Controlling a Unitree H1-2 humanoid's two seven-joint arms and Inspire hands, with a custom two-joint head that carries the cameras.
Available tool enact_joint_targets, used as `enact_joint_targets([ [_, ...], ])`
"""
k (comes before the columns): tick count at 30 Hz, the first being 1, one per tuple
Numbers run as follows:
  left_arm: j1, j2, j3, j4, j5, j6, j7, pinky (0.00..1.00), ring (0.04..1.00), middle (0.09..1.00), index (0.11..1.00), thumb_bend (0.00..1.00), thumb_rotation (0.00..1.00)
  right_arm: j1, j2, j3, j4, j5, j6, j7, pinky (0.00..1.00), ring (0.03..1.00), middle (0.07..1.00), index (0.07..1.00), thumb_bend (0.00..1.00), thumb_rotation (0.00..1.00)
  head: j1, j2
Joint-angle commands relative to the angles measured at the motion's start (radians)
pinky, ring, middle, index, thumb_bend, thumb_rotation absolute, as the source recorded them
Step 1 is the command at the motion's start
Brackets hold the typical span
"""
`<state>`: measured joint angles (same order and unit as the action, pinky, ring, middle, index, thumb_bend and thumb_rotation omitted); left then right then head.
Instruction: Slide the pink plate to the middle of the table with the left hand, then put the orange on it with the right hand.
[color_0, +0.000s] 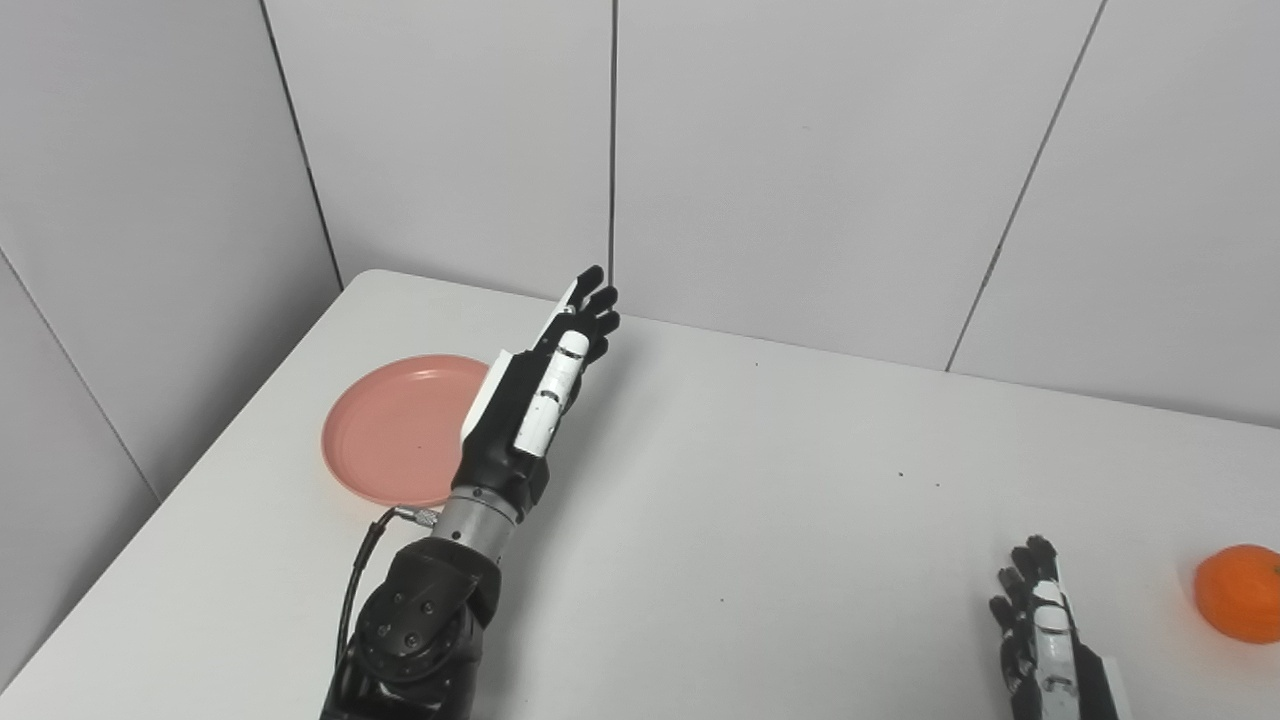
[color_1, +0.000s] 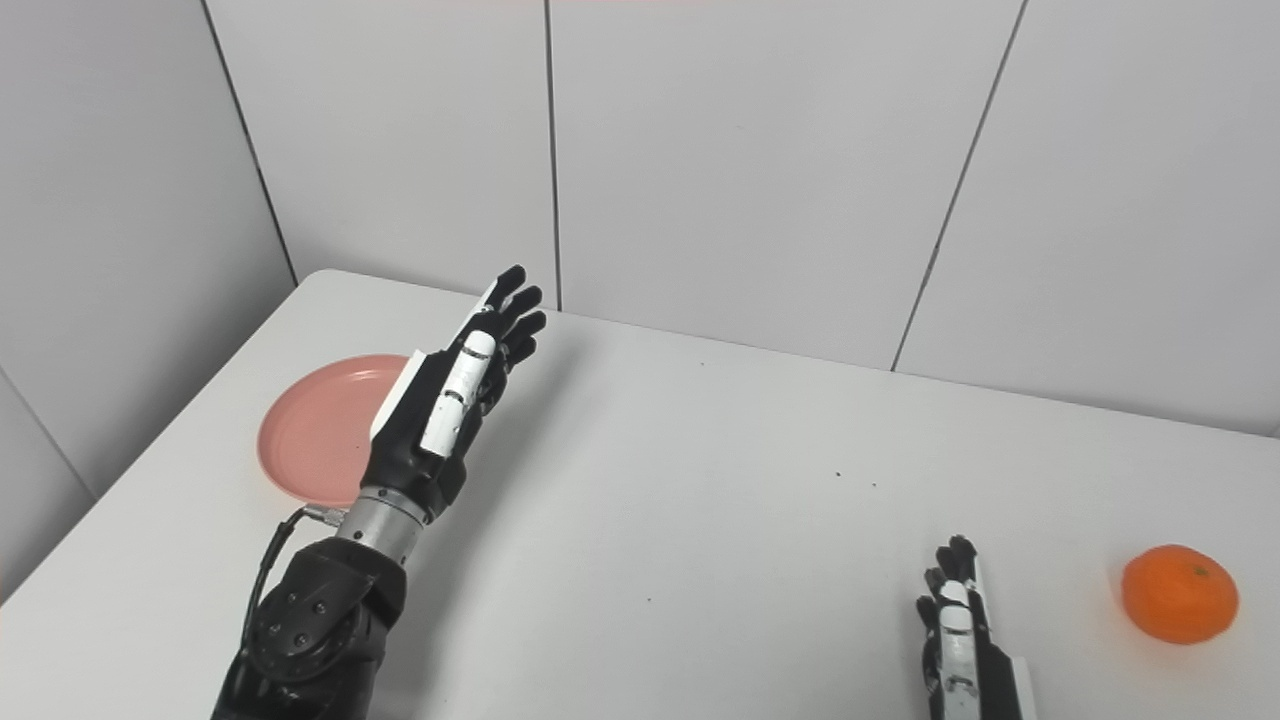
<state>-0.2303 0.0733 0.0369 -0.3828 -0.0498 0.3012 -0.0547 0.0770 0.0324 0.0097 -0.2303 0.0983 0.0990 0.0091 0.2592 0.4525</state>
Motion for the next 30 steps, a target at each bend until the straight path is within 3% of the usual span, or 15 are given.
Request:
enact_joint_targets([
  [1, -0.059, 0.024, 0.019, -0.021, -0.011, -0.002, 0.001, 0.95, 0.941, 0.954, 0.941, 0.41, 1.0, -0.009, -0.004, -0.001, -0.028, 0.004, -0.027, 0.01, 1.0, 1.0, 1.0, 1.0, 0.16, 1.0, 0.0, 0.0],
  [8, -0.1, 0.062, 0.091, 0.008, -0.067, 0.016, 0.003, 0.95, 0.935, 0.943, 0.929, 0.45, 1.0, -0.008, 0.001, -0.001, -0.035, 0.003, -0.013, 0.002, 1.0, 1.0, 1.0, 1.0, 0.16, 1.0, 0.001, -0.006],
  [18, -0.152, 0.138, 0.14, 0.013, -0.081, 0.059, 0.004, 0.94, 0.942, 0.95, 0.927, 0.38, 1.0, -0.008, -0.003, -0.002, -0.036, 0.008, -0.021, 0.006, 1.0, 1.0, 1.0, 1.0, 0.14, 1.0, 0.013, -0.01],
  [27, -0.174, 0.169, 0.196, 0.092, -0.14, -0.001, -0.001, 0.92, 0.937, 0.944, 0.918, 0.32, 1.0, -0.009, -0.011, -0.008, -0.032, 0.035, -0.028, 0.02, 1.0, 1.0, 1.0, 1.0, 0.12, 1.0, 0.019, -0.024],
  [30, -0.181, 0.185, 0.219, 0.11, -0.144, 0.011, 0.008, 0.92, 0.939, 0.943, 0.919, 0.33, 1.0, -0.011, -0.015, -0.007, -0.026, 0.02, -0.033, 0.015, 1.0, 1.0, 1.0, 1.0, 0.12, 1.0, 0.021, -0.027],
])
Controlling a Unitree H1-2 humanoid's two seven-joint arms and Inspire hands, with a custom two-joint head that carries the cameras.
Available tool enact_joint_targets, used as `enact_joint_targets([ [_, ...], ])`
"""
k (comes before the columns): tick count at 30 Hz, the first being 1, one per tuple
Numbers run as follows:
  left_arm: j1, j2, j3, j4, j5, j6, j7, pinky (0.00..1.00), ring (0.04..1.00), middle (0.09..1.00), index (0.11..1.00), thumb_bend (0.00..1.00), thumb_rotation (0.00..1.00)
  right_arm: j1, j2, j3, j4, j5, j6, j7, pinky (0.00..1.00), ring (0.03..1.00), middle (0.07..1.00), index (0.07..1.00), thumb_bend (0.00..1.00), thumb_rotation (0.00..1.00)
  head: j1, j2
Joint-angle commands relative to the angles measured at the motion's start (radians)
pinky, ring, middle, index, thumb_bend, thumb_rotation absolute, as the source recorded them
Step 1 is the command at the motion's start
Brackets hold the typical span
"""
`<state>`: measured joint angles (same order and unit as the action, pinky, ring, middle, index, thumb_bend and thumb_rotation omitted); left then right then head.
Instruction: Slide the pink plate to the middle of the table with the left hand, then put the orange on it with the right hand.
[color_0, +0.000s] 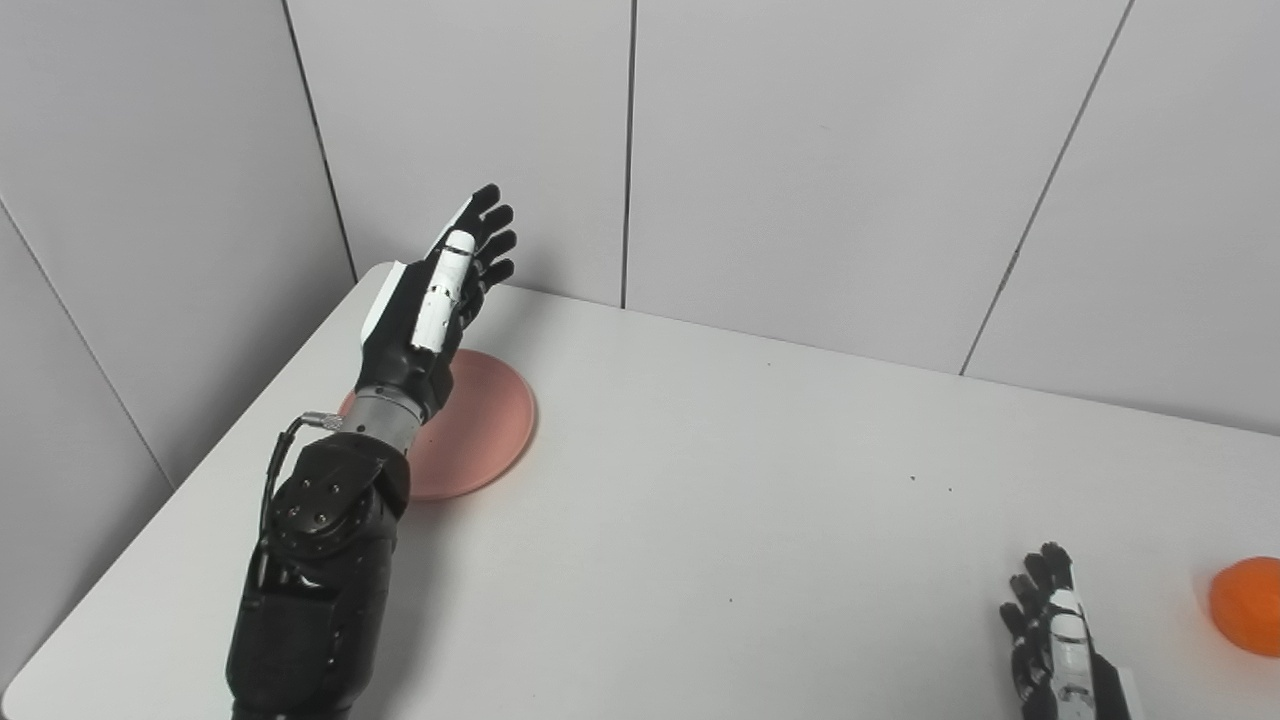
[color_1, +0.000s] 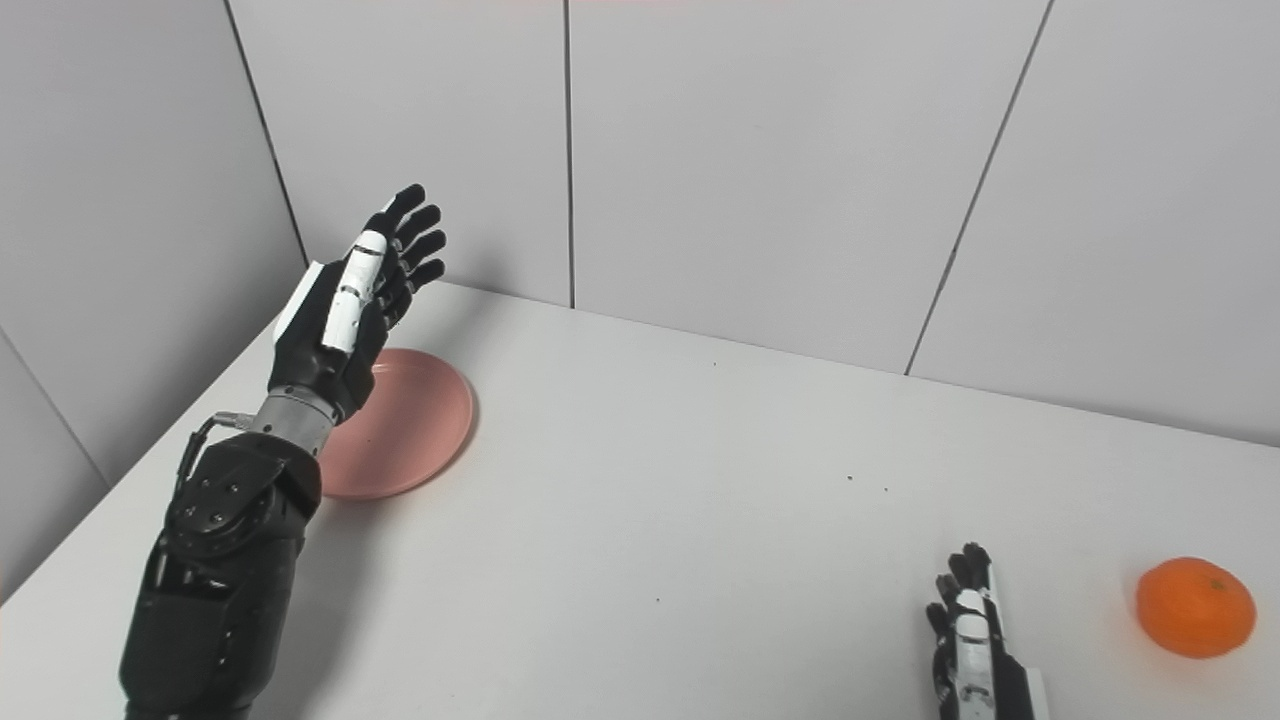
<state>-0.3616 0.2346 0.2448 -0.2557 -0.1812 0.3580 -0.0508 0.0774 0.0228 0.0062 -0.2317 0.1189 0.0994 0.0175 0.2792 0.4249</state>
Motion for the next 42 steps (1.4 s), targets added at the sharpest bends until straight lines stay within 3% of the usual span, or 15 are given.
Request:
enact_joint_targets([
  [1, -0.052, 0.028, 0.016, -0.014, -0.013, -0.041, 0.006, 0.91, 0.939, 0.943, 0.918, 0.34, 1.0, -0.012, -0.006, -0.004, -0.023, -0.004, -0.035, 0.006, 1.0, 1.0, 1.0, 1.0, 0.13, 1.0, 0.002, 0.0],
  [21, -0.065, 0.139, 0.14, 0.098, -0.11, -0.031, 0.007, 0.92, 0.929, 0.932, 0.915, 0.34, 1.0, -0.014, -0.006, -0.01, -0.04, 0.022, -0.011, 0.007, 1.0, 1.0, 1.0, 1.0, 0.09, 1.0, 0.027, 0.003],
  [29, -0.041, 0.151, 0.172, 0.14, -0.143, -0.045, 0.0, 0.93, 0.93, 0.929, 0.909, 0.34, 1.0, -0.008, -0.005, -0.003, -0.045, 0.014, 0.004, 0.005, 1.0, 1.0, 1.0, 1.0, 0.11, 1.0, 0.027, -0.004],
  [42, -0.025, 0.155, 0.175, 0.223, -0.129, -0.061, 0.016, 0.93, 0.93, 0.93, 0.91, 0.32, 1.0, -0.013, -0.009, -0.008, -0.037, 0.032, -0.01, 0.015, 1.0, 1.0, 1.0, 1.0, 0.1, 1.0, 0.028, -0.004],
])
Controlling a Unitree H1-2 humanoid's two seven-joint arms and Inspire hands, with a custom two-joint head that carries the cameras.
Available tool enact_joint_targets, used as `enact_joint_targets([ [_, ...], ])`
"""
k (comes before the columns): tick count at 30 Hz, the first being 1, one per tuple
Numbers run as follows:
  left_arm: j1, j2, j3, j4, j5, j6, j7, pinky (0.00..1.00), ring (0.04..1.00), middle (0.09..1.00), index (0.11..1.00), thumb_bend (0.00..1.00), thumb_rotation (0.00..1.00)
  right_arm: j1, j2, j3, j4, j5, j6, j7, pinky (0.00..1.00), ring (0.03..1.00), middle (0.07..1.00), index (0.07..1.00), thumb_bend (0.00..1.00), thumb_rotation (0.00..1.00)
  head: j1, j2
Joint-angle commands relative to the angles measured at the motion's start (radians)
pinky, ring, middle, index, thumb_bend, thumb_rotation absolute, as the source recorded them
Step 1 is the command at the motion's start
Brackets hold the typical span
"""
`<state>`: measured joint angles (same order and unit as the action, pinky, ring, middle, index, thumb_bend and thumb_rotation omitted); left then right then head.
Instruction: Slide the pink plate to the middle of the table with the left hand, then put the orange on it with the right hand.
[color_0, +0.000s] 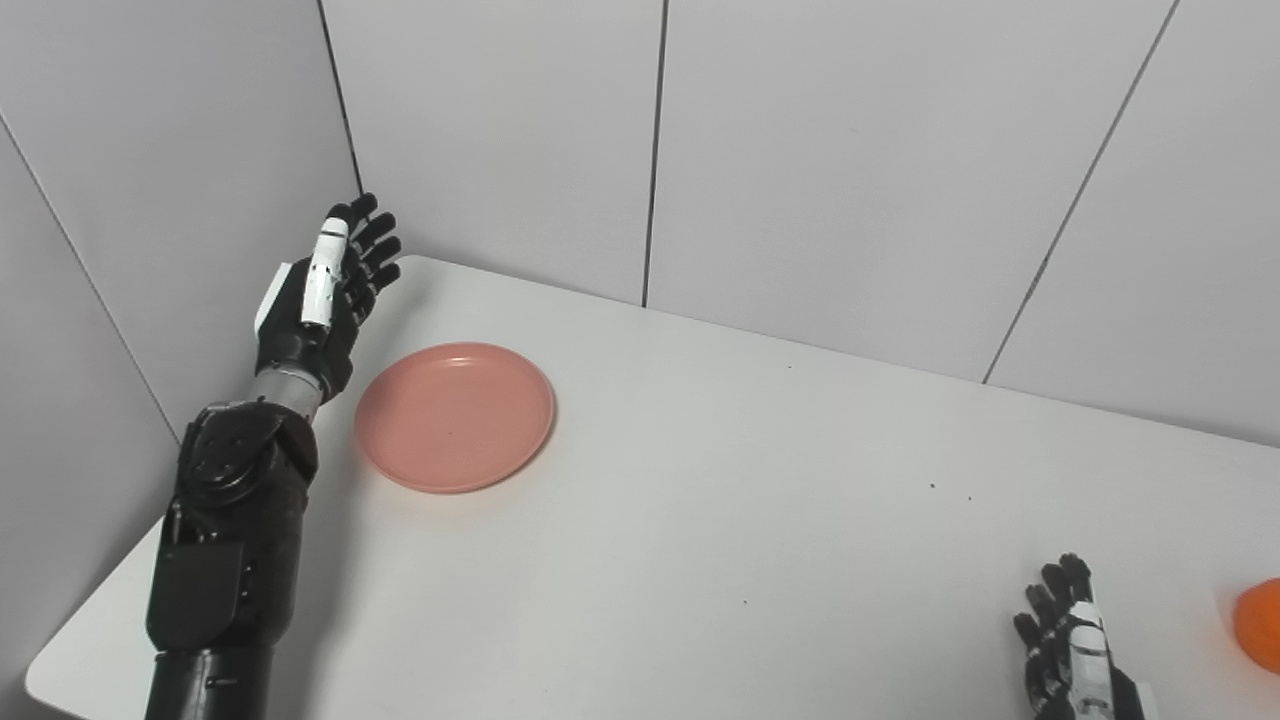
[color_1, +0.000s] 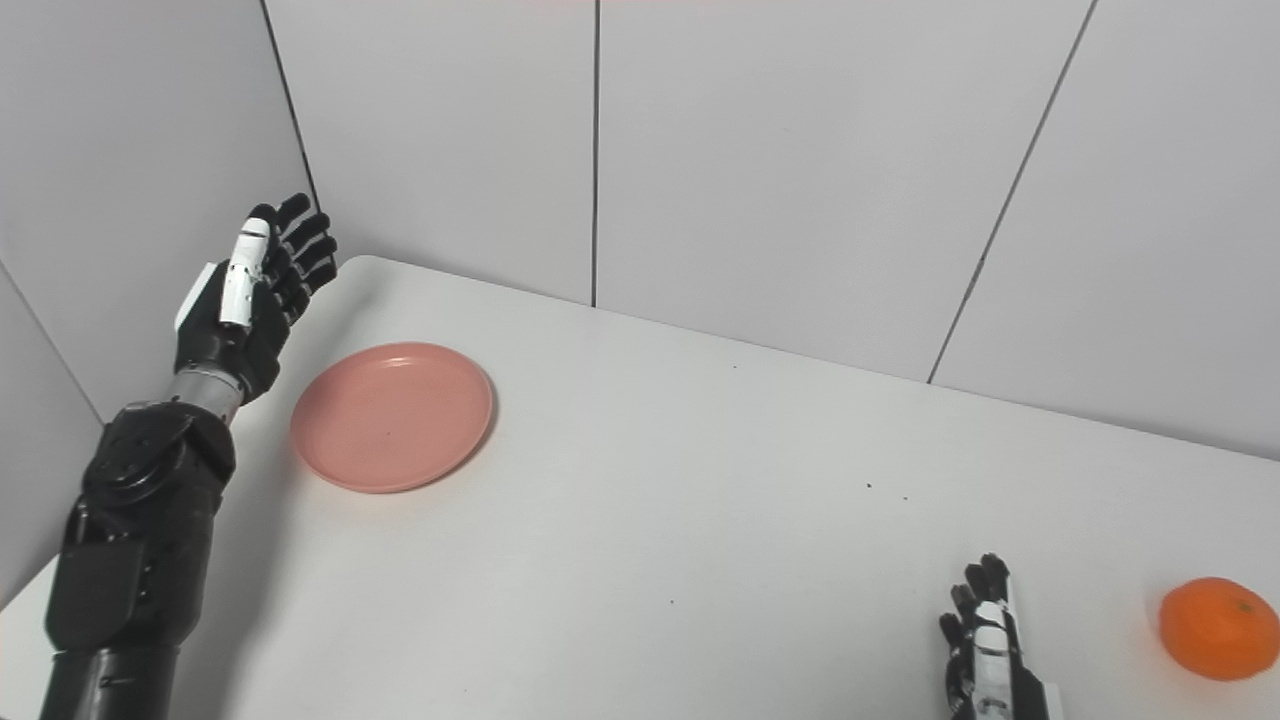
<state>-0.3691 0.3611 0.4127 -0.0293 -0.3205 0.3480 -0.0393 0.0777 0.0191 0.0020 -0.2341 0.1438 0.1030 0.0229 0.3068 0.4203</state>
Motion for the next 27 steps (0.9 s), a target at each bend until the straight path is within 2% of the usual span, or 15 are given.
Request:
enact_joint_targets([
  [1, -0.017, 0.03, 0.007, 0.007, 0.01, -0.053, 0.003, 0.94, 0.933, 0.933, 0.913, 0.31, 1.0, -0.013, -0.006, -0.003, -0.034, 0.007, -0.013, 0.011, 1.0, 1.0, 1.0, 1.0, 0.1, 1.0, 0.001, 0.0],
  [10, -0.01, 0.033, 0.019, 0.082, 0.008, -0.098, 0.005, 0.94, 0.937, 0.935, 0.91, 0.3, 1.0, -0.017, -0.009, -0.008, -0.033, 0.018, -0.016, 0.012, 1.0, 1.0, 1.0, 1.0, 0.09, 1.0, 0.006, -0.004],
  [15, 0.008, 0.038, 0.032, 0.087, -0.003, -0.119, 0.0, 0.95, 0.947, 0.944, 0.916, 0.34, 1.0, -0.018, -0.01, -0.009, -0.036, 0.011, -0.01, 0.007, 1.0, 1.0, 1.0, 1.0, 0.1, 1.0, 0.012, -0.004],
  [27, 0.028, 0.044, 0.056, 0.078, -0.012, -0.129, 0.009, 0.96, 0.948, 0.946, 0.922, 0.31, 1.0, -0.023, -0.016, -0.013, -0.035, -0.002, -0.005, 0.006, 1.0, 1.0, 1.0, 1.0, 0.09, 1.0, 0.023, -0.008],
])
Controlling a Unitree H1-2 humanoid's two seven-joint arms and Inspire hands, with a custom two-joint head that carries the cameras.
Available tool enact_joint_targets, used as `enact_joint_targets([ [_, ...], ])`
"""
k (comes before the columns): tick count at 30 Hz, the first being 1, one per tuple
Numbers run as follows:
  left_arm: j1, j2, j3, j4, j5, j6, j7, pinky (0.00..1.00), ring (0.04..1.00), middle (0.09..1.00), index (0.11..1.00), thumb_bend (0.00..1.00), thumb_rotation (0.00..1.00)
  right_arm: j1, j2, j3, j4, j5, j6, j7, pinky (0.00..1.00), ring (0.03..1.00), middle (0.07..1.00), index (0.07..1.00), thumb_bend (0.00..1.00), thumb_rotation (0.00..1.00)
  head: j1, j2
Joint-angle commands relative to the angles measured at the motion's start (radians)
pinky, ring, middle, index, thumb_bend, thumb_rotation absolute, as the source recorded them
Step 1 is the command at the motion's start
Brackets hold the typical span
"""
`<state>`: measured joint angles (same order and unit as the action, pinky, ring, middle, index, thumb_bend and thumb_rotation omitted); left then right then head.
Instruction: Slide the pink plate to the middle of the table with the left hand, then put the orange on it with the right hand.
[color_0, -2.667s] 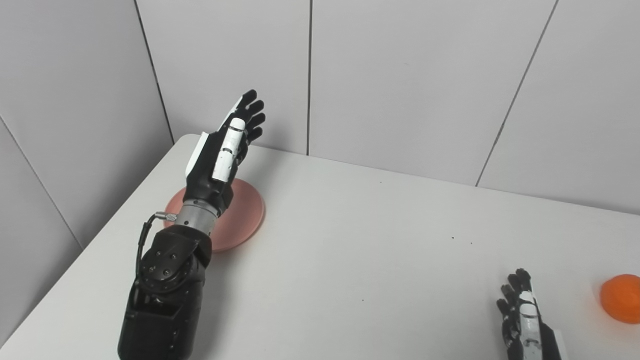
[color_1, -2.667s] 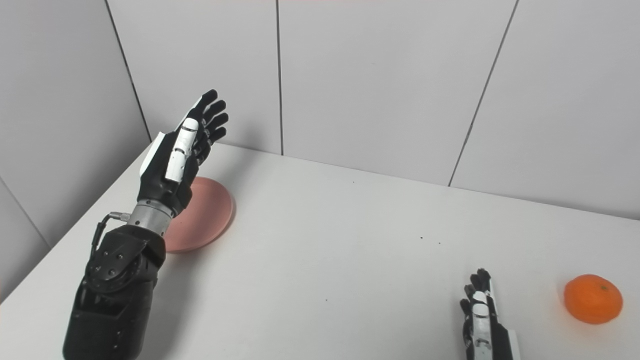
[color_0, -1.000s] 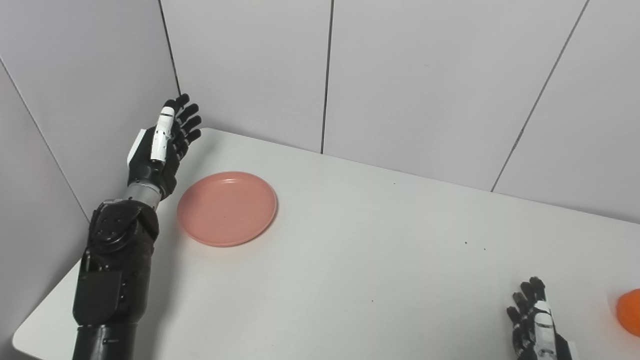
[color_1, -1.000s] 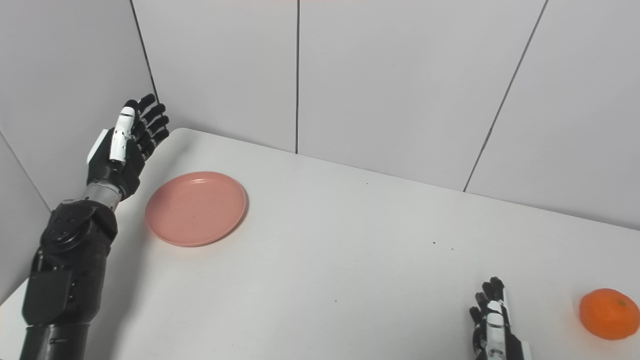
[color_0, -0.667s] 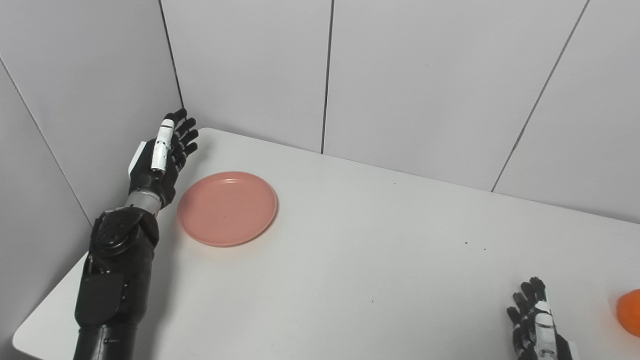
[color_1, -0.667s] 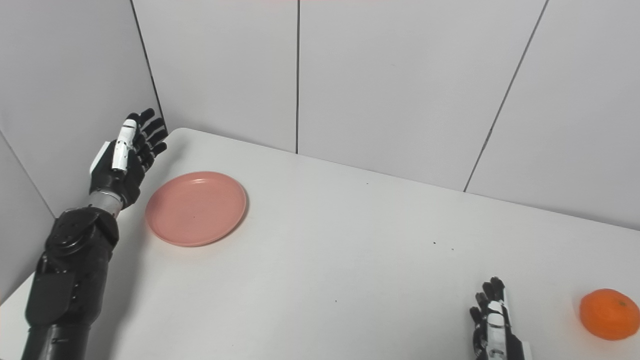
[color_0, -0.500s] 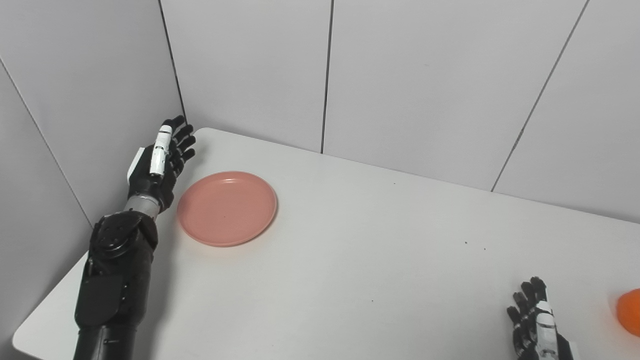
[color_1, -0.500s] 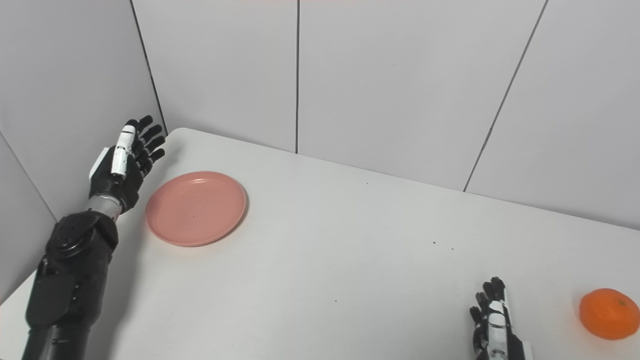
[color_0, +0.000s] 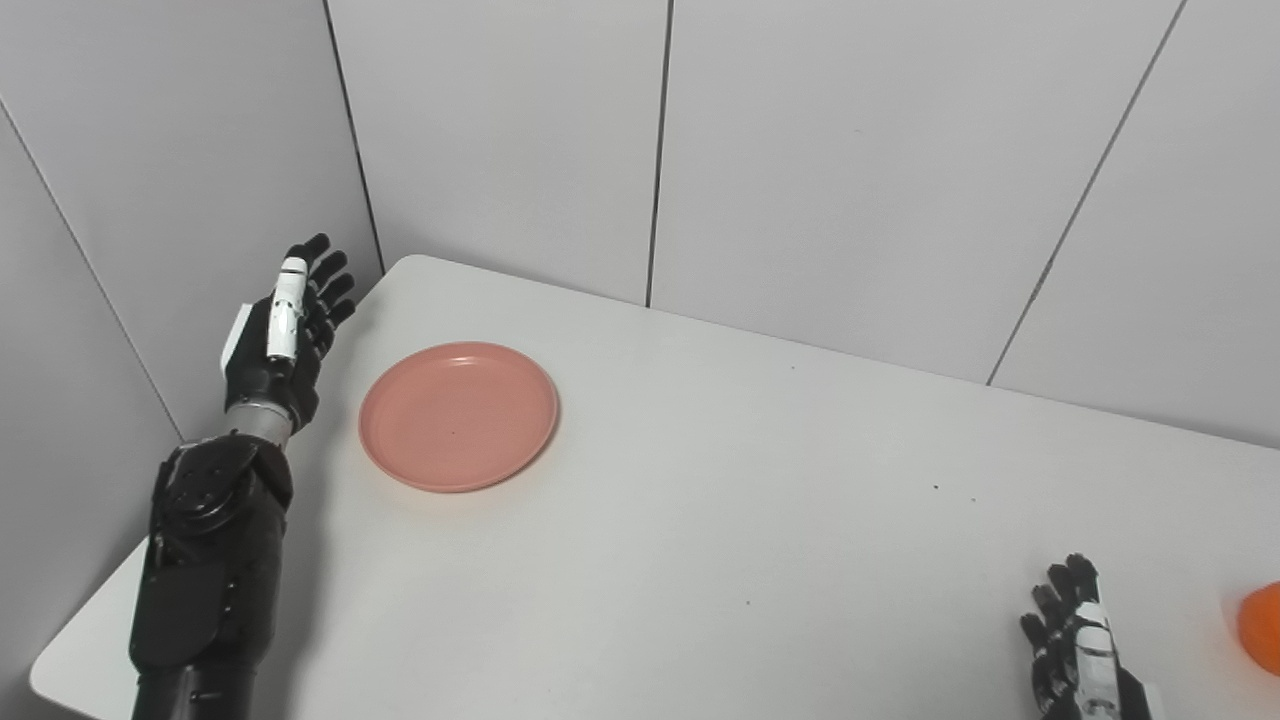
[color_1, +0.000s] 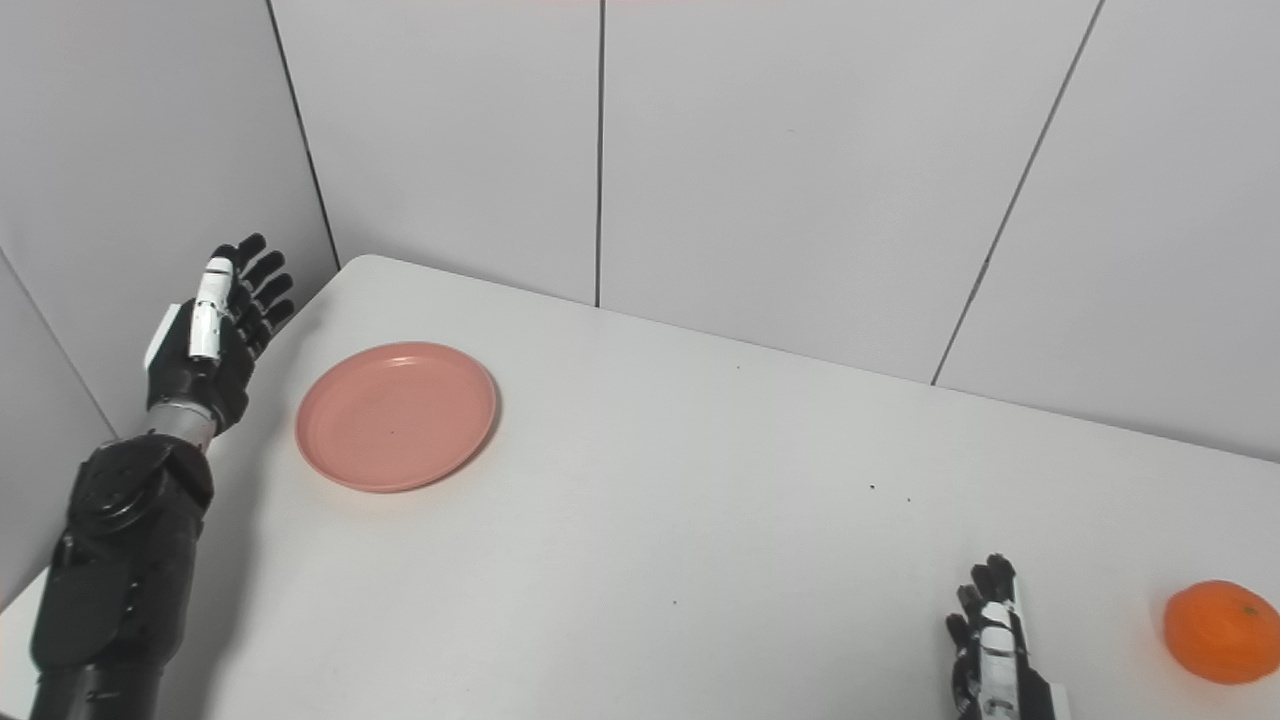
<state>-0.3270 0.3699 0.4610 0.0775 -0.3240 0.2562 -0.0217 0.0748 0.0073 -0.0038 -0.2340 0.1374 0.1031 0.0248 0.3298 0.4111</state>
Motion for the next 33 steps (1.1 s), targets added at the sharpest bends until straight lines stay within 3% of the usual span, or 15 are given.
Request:
enact_joint_targets([
  [1, -0.013, 0.035, 0.008, -0.03, -0.007, -0.037, -0.006, 0.96, 0.948, 0.946, 0.923, 0.31, 1.0, -0.02, -0.004, -0.009, -0.036, 0.007, 0.001, 0.003, 1.0, 1.0, 1.0, 1.0, 0.09, 1.0, 0.004, 0.001],
  [9, -0.007, 0.029, 0.018, -0.007, -0.031, -0.029, -0.008, 0.96, 0.949, 0.945, 0.921, 0.3, 1.0, -0.021, -0.008, -0.007, -0.039, 0.0, -0.004, 0.005, 1.0, 1.0, 1.0, 1.0, 0.09, 1.0, 0.006, 0.003],
  [21, -0.016, 0.027, 0.018, 0.107, -0.066, -0.065, -0.024, 0.98, 0.961, 0.954, 0.937, 0.29, 1.0, -0.02, -0.008, -0.008, -0.034, -0.011, -0.007, 0.001, 1.0, 1.0, 1.0, 1.0, 0.09, 1.0, 0.01, 0.001],
  [33, -0.012, 0.028, -0.003, 0.122, -0.069, -0.061, -0.03, 0.97, 0.955, 0.949, 0.944, 0.27, 1.0, -0.02, 0.0, -0.013, -0.039, -0.012, -0.001, -0.004, 1.0, 1.0, 1.0, 1.0, 0.1, 1.0, 0.011, 0.002],
])
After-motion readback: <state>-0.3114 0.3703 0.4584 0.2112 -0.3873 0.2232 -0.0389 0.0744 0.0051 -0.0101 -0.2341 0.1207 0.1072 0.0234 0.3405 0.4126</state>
